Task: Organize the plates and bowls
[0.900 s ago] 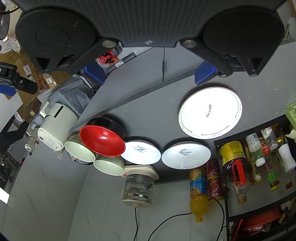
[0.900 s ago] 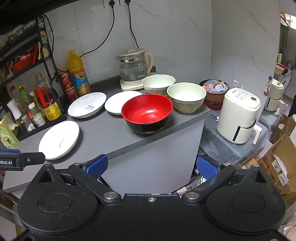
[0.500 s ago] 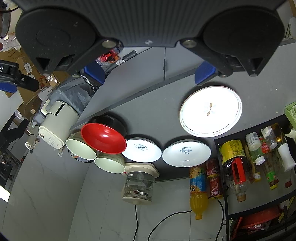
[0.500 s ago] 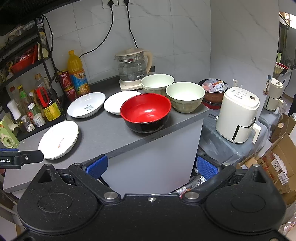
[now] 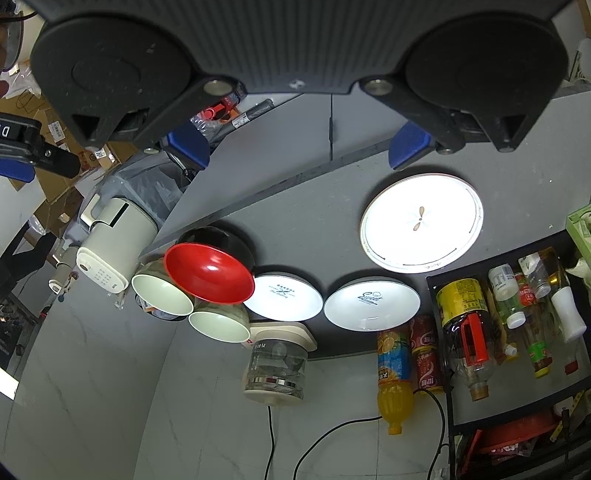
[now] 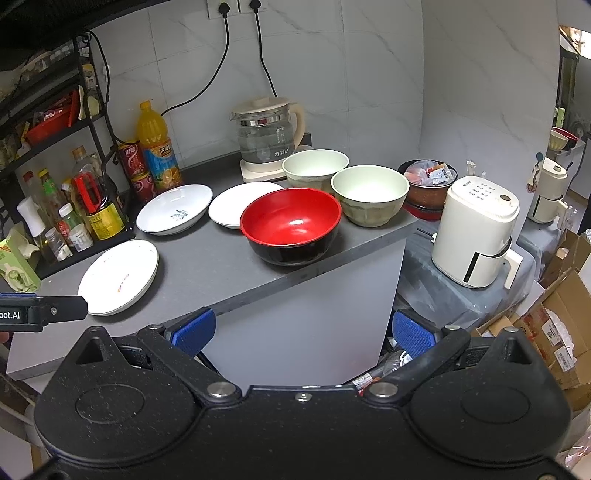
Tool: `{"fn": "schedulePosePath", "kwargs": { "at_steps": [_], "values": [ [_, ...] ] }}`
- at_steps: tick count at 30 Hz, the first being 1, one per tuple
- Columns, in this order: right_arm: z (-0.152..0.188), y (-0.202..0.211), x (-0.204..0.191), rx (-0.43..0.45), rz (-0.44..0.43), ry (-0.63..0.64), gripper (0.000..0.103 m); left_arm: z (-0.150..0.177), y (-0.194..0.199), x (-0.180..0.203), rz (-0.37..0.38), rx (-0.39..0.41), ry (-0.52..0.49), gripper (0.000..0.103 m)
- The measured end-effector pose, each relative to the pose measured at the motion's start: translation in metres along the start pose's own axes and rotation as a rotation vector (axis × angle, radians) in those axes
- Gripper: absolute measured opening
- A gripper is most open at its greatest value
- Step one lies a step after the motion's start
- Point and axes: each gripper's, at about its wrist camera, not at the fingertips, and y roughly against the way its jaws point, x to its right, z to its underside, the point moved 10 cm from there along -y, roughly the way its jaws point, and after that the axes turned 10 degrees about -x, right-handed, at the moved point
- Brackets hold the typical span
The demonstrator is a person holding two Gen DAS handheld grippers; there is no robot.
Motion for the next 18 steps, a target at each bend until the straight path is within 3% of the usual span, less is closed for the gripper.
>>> {"fn": "schedulePosePath", "kwargs": {
  "at_steps": [18],
  "values": [
    [-0.0065,-0.0004,0.0075,0.000,-0.004,0.002,0.103,-0.0050,0.0007,0.0094,0.047,-0.035,0.040,0.102]
  ]
}}
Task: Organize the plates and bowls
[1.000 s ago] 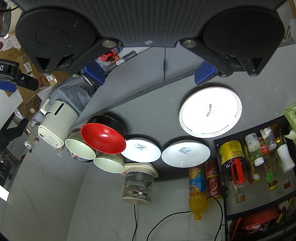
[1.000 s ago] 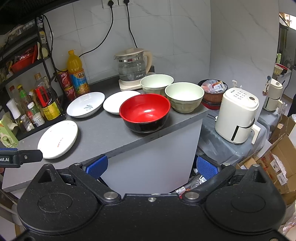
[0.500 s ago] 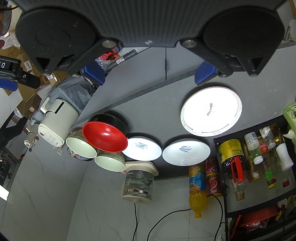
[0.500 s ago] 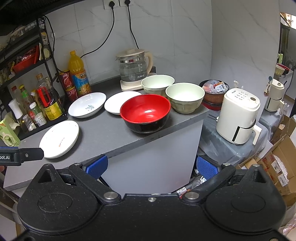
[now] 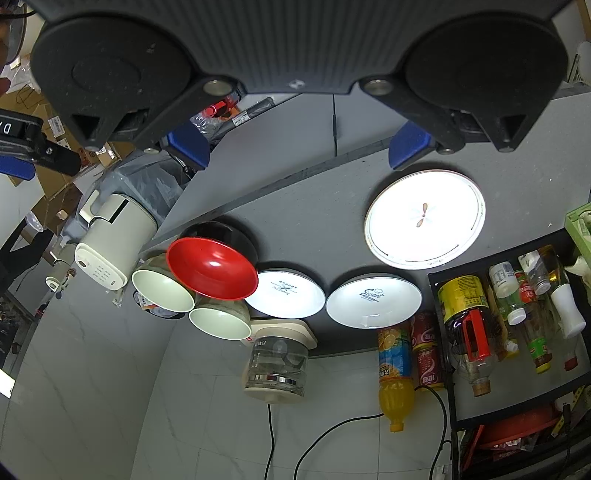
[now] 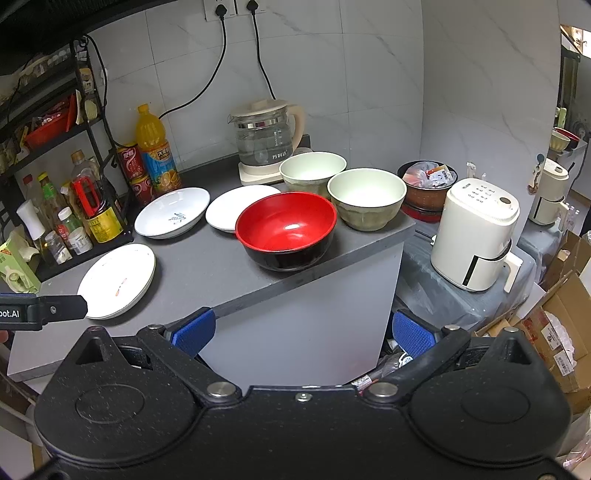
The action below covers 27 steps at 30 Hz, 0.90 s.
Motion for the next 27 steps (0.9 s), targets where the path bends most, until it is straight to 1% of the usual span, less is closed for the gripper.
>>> {"fn": "schedulePosePath", "kwargs": {
  "at_steps": [2,4,7,11,17,20,24,27],
  "values": [
    [0.000,0.000,0.000,-0.001,0.000,-0.001,0.103,0.000,0.000,0.001,0.003,0.003,0.002,0.102],
    [-0.001,0.000,0.001,0.000,0.000,-0.003,0.103,0.001,0.000,0.000,-0.016,0.014,-0.012,0.102],
    [-0.002,0.000,0.003,0.004,0.001,-0.005,0.103,0.001,0.000,0.000,-0.022,0.029,-0.019,0.102],
    [-0.006,-0.003,0.010,0.003,0.001,-0.020,0.103,-0.006,-0.003,0.004,-0.034,0.047,-0.039,0.102],
    [-0.012,-0.008,0.025,0.002,0.008,-0.053,0.103,-0.023,-0.014,0.020,0.001,0.028,-0.033,0.102],
    [-0.016,-0.011,0.035,0.001,0.018,-0.072,0.103,-0.032,-0.018,0.026,0.022,0.032,-0.026,0.102],
    [-0.022,-0.017,0.046,-0.003,0.033,-0.096,0.103,-0.045,-0.028,0.033,0.022,0.021,-0.040,0.102],
    [-0.029,-0.023,0.052,-0.003,0.043,-0.101,0.103,-0.059,-0.034,0.041,0.053,0.041,-0.041,0.102]
  ]
}}
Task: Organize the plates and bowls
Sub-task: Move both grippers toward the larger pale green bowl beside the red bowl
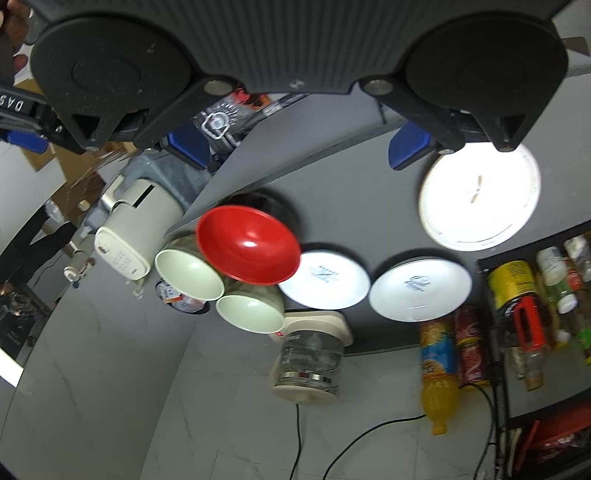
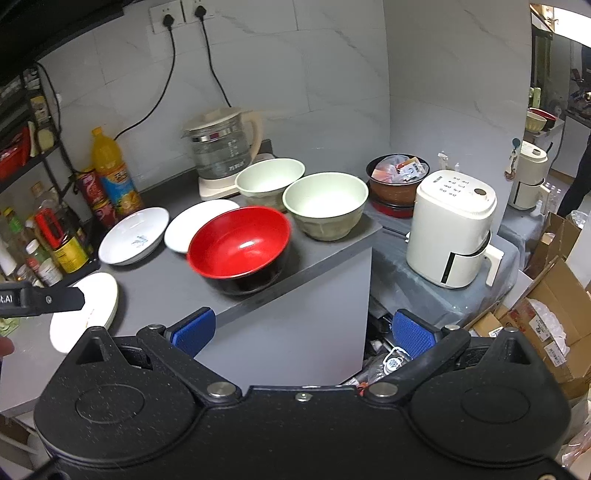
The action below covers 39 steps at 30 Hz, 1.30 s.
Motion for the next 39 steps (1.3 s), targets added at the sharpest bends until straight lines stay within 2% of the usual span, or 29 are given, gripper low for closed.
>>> {"fn": "schedulePosePath", "kwargs": {
  "at_steps": [3,5,10,15,23,25,28,39],
  "values": [
    [-0.009,-0.009,0.004,0.000,0.009,-0.007,0.103,-0.012,-0.014,0.004,0.021,-0.009,-0.005,0.102],
    [-0.017,-0.016,0.005,0.003,0.009,-0.003,0.103,-0.025,-0.021,0.010,0.033,0.012,-0.022,0.102],
    [-0.043,-0.034,0.012,0.014,0.036,-0.022,0.103,-0.056,-0.056,0.019,0.067,-0.051,-0.034,0.102],
    [-0.069,-0.058,0.021,0.012,0.072,-0.047,0.103,-0.090,-0.092,0.032,0.089,-0.093,-0.094,0.101],
    [-0.106,-0.091,0.032,0.006,0.097,-0.135,0.103,-0.143,-0.130,0.052,0.160,-0.107,-0.150,0.100],
    [-0.113,-0.098,0.032,0.004,0.097,-0.143,0.103,-0.154,-0.140,0.055,0.155,-0.110,-0.172,0.100],
    [-0.122,-0.107,0.032,-0.003,0.110,-0.155,0.103,-0.171,-0.153,0.064,0.208,-0.121,-0.193,0.100],
    [-0.139,-0.138,0.047,-0.042,0.128,-0.272,0.100,-0.197,-0.194,0.086,0.254,-0.176,-0.273,0.100]
  ]
}}
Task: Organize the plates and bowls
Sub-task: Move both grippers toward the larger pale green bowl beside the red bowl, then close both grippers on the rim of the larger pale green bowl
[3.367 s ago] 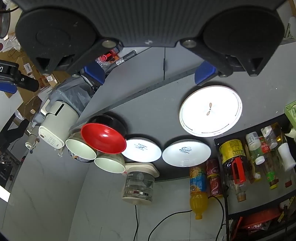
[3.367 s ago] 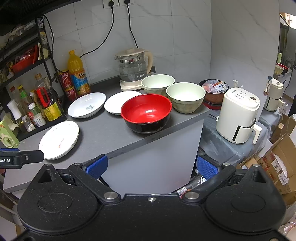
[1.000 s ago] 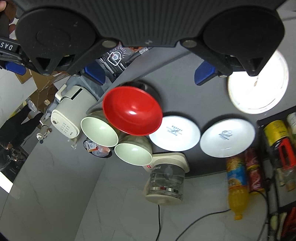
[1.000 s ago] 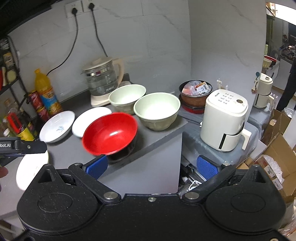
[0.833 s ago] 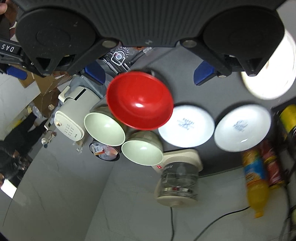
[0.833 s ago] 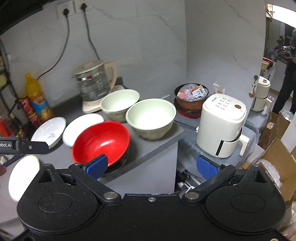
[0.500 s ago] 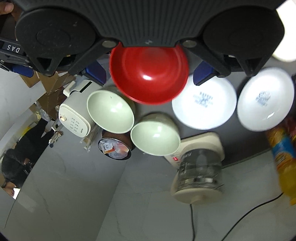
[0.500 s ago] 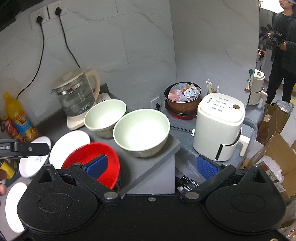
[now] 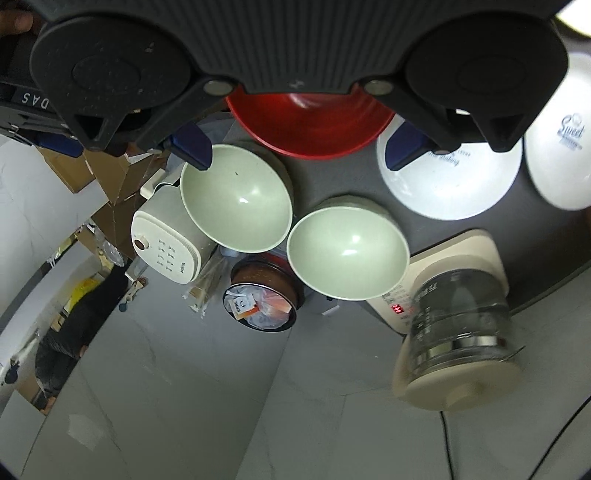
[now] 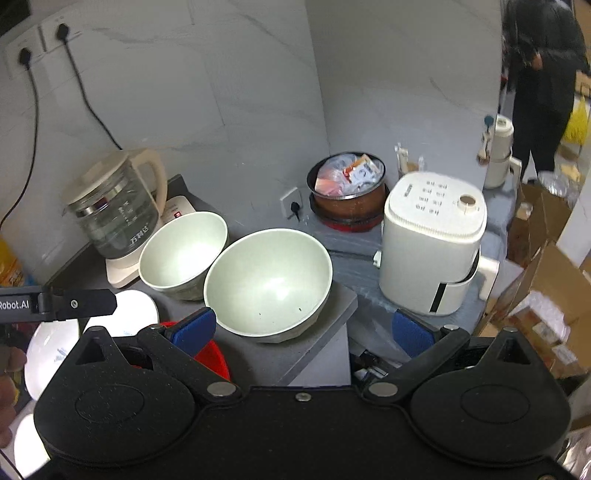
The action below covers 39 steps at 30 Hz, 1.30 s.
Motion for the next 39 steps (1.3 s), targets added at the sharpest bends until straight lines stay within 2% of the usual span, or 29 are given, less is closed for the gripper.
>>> {"fn": "schedulePosePath", "kwargs": {
  "at_steps": [5,7,9,12,14,15,26,34,37,38,39],
  "values": [
    [-0.008,-0.016,0.000,-0.024,-0.012,-0.003,0.093,-0.011,-0.017,0.004,-0.001,-0.024,-0.013,0.099],
    [-0.011,-0.023,0.002,-0.039,-0.026,-0.004,0.085,-0.016,-0.025,0.007,0.007,-0.033,-0.010,0.095],
    [-0.013,-0.032,0.004,-0.062,-0.037,-0.003,0.072,-0.021,-0.034,0.010,0.004,-0.046,-0.014,0.091],
    [-0.016,-0.048,0.011,-0.097,-0.061,-0.011,0.061,-0.028,-0.048,0.014,-0.002,-0.057,-0.016,0.084],
    [-0.016,-0.060,0.016,-0.134,-0.075,-0.027,0.053,-0.030,-0.058,0.014,-0.010,-0.080,-0.005,0.073],
    [-0.018,-0.065,0.018,-0.150,-0.087,-0.031,0.048,-0.032,-0.064,0.015,-0.013,-0.092,0.005,0.071],
    [-0.028,-0.116,0.028,-0.245,-0.150,-0.034,0.031,-0.037,-0.123,0.012,-0.045,-0.196,0.106,0.039],
    [-0.031,-0.143,0.027,-0.292,-0.148,-0.007,0.027,-0.040,-0.149,0.010,-0.072,-0.224,0.161,0.024],
    [-0.030,-0.153,0.029,-0.305,-0.149,-0.001,0.021,-0.038,-0.159,0.008,-0.080,-0.244,0.183,0.013],
    [-0.030,-0.156,0.030,-0.308,-0.151,0.005,0.015,-0.038,-0.160,0.008,-0.080,-0.245,0.192,0.012],
    [-0.030,-0.157,0.029,-0.307,-0.163,0.007,0.015,-0.039,-0.161,0.007,-0.085,-0.241,0.197,0.011]
  ]
}}
